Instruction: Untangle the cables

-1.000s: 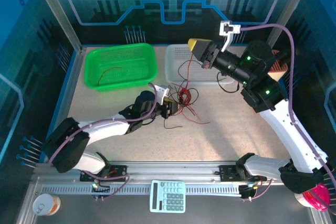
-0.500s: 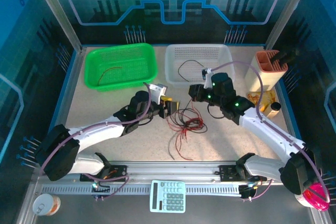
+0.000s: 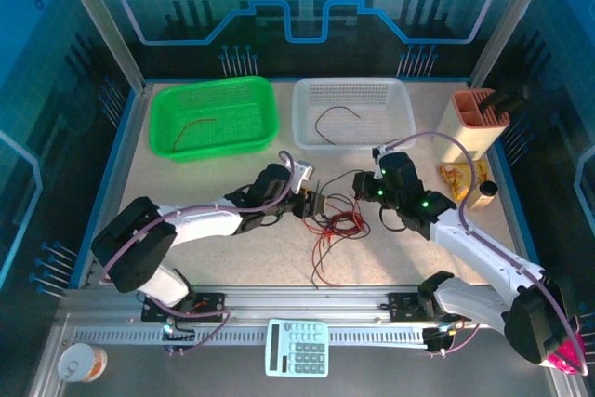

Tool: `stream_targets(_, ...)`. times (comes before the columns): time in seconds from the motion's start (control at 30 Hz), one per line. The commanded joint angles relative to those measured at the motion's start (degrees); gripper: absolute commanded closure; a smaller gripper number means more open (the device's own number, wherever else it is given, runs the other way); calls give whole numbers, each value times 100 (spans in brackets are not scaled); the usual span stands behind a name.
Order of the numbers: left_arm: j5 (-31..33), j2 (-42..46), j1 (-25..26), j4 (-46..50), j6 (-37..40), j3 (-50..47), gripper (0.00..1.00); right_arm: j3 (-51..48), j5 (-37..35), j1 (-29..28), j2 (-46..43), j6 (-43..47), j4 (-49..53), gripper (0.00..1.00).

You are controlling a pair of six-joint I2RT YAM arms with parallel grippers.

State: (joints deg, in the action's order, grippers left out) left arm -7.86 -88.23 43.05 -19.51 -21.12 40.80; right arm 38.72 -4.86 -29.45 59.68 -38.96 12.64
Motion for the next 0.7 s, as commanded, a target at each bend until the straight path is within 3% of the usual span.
stream_targets(0.0,-87,-115,45,109,-11,207,47,-271,-193,95,16,-140,170,100)
stream_targets(0.23,-120,-213,39,322,90,486,47,243,73,30,854,220,465,100)
stream_targets(0.37,-111,-184,36,398,86,543,47,58,-6,-61,976,253,653,99)
stream_targets(0.53,14,18,-101,296,-29,416,47,-341,-102,-200,966,175,750,59)
stream_targets(0.67,78,219,-247,230,-106,343,47,-444,-162,-386,1108,93,739,42)
